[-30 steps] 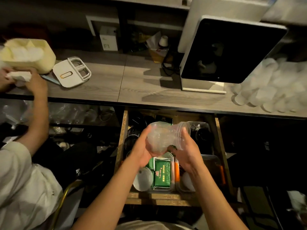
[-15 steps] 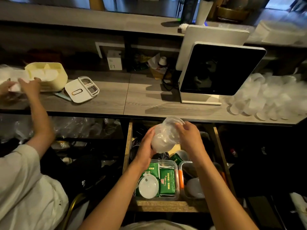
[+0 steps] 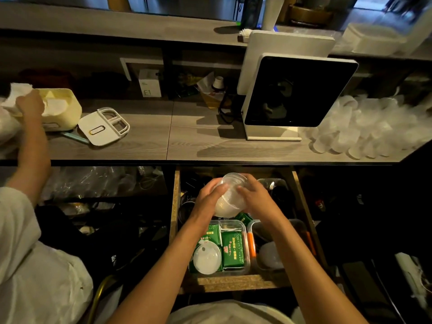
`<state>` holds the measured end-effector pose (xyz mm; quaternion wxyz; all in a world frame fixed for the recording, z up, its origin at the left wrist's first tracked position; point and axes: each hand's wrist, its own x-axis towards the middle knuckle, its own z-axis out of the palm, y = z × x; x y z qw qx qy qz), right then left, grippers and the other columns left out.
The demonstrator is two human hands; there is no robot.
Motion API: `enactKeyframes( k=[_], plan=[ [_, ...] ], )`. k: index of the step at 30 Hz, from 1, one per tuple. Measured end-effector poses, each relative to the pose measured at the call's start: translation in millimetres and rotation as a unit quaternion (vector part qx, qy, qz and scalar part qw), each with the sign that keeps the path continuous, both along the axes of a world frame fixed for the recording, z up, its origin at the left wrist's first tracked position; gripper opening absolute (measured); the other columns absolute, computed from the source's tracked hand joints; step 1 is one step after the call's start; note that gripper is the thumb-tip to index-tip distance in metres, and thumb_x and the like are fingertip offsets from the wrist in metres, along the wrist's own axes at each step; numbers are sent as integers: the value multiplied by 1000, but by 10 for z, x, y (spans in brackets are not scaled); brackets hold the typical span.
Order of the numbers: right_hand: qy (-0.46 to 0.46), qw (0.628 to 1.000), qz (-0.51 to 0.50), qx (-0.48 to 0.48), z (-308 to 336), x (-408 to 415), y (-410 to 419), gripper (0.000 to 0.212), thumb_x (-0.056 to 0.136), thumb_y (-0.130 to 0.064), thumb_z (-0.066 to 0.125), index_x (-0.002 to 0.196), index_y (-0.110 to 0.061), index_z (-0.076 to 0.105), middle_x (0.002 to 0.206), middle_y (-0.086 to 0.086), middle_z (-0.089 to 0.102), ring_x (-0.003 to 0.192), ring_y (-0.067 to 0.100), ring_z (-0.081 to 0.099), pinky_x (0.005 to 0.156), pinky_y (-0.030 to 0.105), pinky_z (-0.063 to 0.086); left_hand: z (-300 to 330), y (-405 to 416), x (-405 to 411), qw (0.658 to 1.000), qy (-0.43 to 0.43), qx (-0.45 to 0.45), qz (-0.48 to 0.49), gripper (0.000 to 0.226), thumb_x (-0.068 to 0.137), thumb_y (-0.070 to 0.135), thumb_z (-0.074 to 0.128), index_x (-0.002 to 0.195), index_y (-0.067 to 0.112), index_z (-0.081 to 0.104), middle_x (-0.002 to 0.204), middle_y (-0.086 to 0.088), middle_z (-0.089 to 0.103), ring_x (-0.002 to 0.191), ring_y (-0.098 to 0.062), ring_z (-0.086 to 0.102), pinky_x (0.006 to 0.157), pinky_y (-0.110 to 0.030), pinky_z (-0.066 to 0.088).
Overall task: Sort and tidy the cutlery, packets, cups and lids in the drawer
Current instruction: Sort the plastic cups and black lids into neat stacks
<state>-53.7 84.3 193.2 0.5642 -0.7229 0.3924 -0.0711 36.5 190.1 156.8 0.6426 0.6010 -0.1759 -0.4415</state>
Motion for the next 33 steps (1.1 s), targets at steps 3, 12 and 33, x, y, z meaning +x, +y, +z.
enactKeyframes(
  k=[3, 12, 33],
  plan=[
    [-69, 973, -43, 217, -18, -89, 10, 36, 98, -47, 49, 123, -25, 62, 124, 11, 64, 112, 30, 62, 92, 55, 53, -118, -38, -74, 998, 12, -43, 46, 39, 72, 54, 62, 104, 33, 71, 101, 2, 74, 95, -17, 68, 80, -34, 54],
    [-102, 937, -107, 315, -503, -376, -129, 43, 97, -52, 45, 118, -19, 65, 106, 10, 73, 98, 29, 70, 91, 55, 52, -388, -280, -336, 996, 76, 28, 46, 46, 73, 48, 64, 116, 32, 63, 124, -10, 66, 109, -24, 66, 94, -43, 53],
    [-4, 961, -129, 242, -1564, -990, -1524, 46, 98, -50, 48, 95, -13, 76, 100, 15, 74, 97, 31, 70, 90, 47, 53, -1104, -1652, -990, 970, 135, 200, 7, 18, 100, 47, 49, 105, 37, 62, 113, 3, 65, 100, -11, 64, 84, -39, 60]
  ],
)
